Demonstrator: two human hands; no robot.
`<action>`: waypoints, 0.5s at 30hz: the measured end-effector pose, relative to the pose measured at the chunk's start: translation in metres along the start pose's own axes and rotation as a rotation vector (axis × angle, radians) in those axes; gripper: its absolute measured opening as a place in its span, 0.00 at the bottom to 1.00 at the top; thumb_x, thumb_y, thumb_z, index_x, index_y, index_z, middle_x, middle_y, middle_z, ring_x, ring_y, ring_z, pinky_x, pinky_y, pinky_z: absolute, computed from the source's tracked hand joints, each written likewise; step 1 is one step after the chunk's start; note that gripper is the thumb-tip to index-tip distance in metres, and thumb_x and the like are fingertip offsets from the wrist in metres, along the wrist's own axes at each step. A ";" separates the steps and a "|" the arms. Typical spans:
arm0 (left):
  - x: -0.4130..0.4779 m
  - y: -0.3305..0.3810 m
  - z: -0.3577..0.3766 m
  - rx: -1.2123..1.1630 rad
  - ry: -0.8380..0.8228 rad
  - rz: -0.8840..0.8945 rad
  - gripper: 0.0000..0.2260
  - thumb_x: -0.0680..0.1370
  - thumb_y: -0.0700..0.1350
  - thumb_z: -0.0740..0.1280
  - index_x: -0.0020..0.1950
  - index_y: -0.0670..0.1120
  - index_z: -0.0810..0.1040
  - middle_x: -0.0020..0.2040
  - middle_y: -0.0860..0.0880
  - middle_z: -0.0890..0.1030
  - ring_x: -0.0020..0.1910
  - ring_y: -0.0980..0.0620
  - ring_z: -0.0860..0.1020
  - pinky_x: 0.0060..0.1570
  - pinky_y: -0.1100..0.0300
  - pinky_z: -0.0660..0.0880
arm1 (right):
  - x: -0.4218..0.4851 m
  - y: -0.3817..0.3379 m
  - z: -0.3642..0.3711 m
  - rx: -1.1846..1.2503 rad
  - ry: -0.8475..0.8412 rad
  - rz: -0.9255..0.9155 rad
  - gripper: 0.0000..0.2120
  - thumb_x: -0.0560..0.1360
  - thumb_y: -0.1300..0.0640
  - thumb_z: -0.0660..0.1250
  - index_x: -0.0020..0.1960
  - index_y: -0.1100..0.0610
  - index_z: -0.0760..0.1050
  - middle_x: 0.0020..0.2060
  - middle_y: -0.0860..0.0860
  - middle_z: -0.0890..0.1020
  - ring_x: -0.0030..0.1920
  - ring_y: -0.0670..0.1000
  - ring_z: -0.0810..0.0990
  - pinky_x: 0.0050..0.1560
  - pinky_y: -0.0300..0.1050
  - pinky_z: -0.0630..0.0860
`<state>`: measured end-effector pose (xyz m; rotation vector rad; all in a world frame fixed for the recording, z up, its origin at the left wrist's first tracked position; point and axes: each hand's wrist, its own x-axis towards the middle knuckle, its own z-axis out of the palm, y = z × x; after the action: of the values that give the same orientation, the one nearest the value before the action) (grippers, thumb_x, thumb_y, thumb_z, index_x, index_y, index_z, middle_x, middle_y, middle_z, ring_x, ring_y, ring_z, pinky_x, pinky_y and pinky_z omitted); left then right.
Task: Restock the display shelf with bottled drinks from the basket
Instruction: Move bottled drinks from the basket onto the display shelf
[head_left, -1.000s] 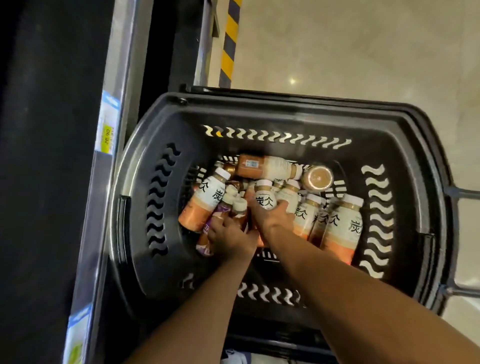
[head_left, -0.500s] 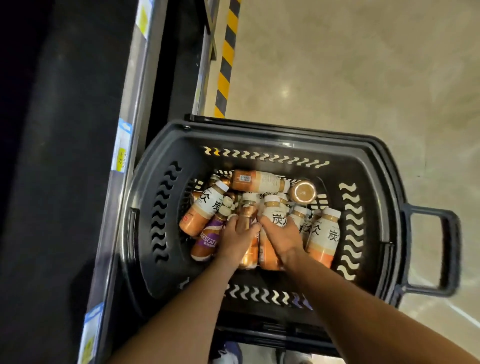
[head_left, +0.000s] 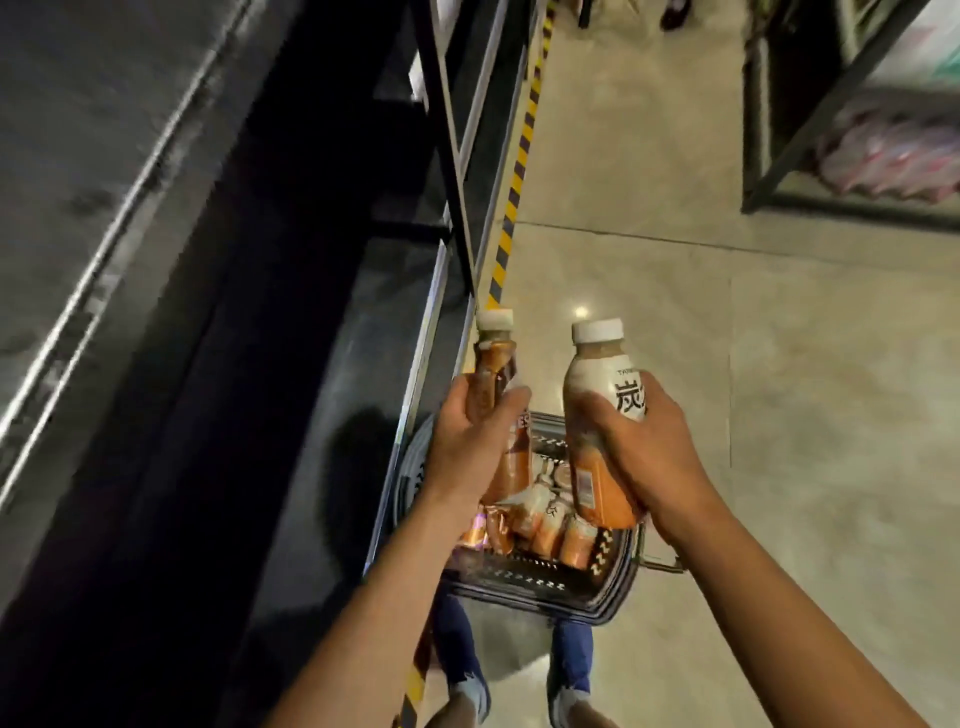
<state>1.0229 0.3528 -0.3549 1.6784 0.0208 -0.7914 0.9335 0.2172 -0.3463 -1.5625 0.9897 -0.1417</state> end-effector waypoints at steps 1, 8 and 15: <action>-0.020 0.030 -0.002 -0.005 0.018 0.053 0.10 0.75 0.54 0.71 0.54 0.54 0.77 0.49 0.47 0.84 0.48 0.49 0.83 0.50 0.50 0.79 | -0.015 -0.030 -0.008 0.018 0.003 -0.056 0.12 0.72 0.49 0.73 0.52 0.48 0.74 0.41 0.46 0.83 0.36 0.40 0.81 0.33 0.33 0.74; -0.168 0.158 -0.024 -0.087 0.096 0.339 0.06 0.77 0.47 0.69 0.54 0.50 0.77 0.46 0.46 0.84 0.45 0.50 0.84 0.45 0.56 0.82 | -0.120 -0.165 -0.036 0.136 -0.148 -0.334 0.16 0.70 0.47 0.75 0.54 0.51 0.77 0.44 0.51 0.86 0.43 0.51 0.85 0.45 0.51 0.83; -0.342 0.172 -0.084 -0.266 0.504 0.452 0.11 0.69 0.50 0.71 0.49 0.48 0.79 0.44 0.41 0.83 0.39 0.45 0.82 0.47 0.46 0.80 | -0.239 -0.218 -0.002 0.098 -0.607 -0.522 0.27 0.58 0.37 0.73 0.51 0.51 0.78 0.42 0.52 0.86 0.41 0.52 0.85 0.42 0.52 0.82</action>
<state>0.8738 0.5132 -0.0300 1.5091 0.0900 -0.0153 0.8916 0.3524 -0.0548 -1.6022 0.0922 -0.0662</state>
